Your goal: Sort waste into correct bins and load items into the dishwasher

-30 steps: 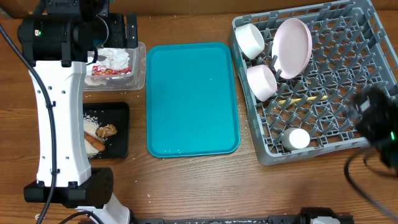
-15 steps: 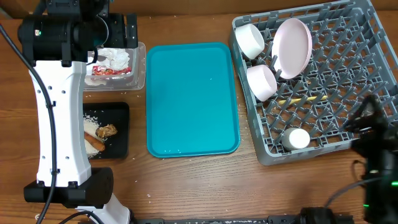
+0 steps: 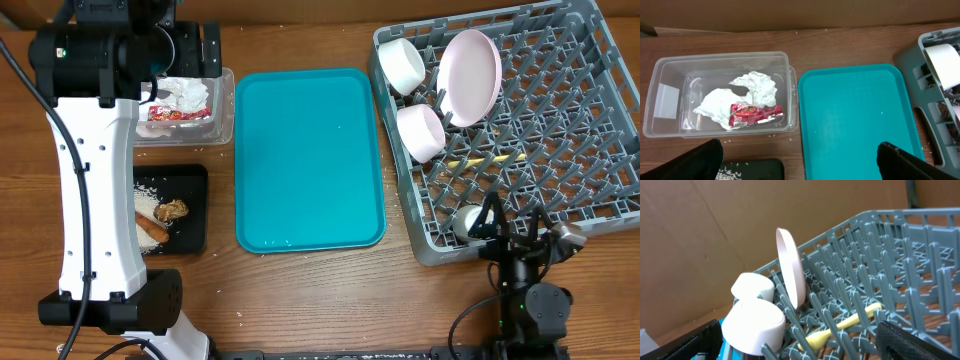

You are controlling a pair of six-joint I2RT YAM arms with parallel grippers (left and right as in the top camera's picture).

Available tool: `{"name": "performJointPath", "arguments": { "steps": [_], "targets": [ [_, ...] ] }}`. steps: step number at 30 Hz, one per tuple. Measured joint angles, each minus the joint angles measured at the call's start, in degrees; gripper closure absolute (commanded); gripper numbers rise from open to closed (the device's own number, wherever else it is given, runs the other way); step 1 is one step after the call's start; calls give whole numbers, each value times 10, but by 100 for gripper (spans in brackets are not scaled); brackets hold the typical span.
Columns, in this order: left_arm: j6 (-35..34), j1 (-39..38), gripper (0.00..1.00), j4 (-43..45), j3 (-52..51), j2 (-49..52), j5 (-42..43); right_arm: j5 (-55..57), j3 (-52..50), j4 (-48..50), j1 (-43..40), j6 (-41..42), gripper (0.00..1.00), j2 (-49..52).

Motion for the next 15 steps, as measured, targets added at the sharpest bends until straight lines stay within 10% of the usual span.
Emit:
{"name": "performJointPath", "arguments": {
  "steps": [15],
  "targets": [
    [0, 0, 0, 0, 0, 0, 0, -23, -12, 18, 4, -8, 0, -6]
  ]
}}
